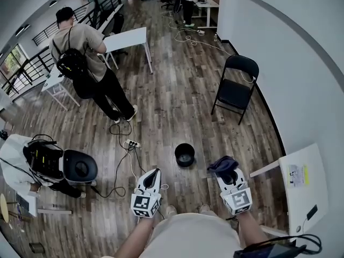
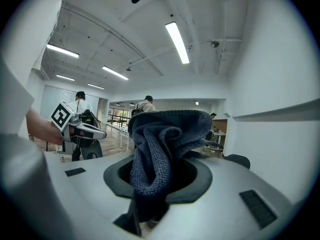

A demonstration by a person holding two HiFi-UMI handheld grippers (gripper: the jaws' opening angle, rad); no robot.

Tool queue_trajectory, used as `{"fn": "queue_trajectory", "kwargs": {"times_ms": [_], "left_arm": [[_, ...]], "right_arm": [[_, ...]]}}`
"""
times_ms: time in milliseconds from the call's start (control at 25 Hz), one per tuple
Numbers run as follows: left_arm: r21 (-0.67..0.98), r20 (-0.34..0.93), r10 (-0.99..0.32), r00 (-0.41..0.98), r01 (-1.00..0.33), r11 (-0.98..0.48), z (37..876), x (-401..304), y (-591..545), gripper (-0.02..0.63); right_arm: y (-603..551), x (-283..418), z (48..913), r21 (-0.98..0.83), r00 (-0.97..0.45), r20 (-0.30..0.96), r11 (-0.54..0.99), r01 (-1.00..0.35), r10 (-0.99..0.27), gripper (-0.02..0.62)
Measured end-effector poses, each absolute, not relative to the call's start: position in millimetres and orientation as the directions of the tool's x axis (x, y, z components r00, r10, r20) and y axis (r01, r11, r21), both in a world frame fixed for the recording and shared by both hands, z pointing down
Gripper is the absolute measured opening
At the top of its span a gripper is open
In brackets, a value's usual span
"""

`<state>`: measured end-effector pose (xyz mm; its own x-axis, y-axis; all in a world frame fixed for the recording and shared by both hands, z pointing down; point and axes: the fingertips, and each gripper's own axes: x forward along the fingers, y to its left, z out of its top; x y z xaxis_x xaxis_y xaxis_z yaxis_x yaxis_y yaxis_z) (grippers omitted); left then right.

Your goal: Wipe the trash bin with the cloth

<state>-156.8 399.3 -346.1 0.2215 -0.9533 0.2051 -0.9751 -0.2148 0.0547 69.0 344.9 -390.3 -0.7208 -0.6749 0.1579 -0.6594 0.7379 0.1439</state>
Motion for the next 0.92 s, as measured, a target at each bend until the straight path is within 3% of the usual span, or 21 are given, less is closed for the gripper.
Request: {"fn": "queue_trajectory", "kwargs": {"times_ms": [920], "left_arm": [[0.053,0.184,-0.933,0.310,-0.951,-0.305,-334.8,-99.2,373.0,0.010]], "right_arm": [[333.9,105.8,-388.4,0.163,-0.675,0.122,0.685,-0.710,-0.728,0.107]]}}
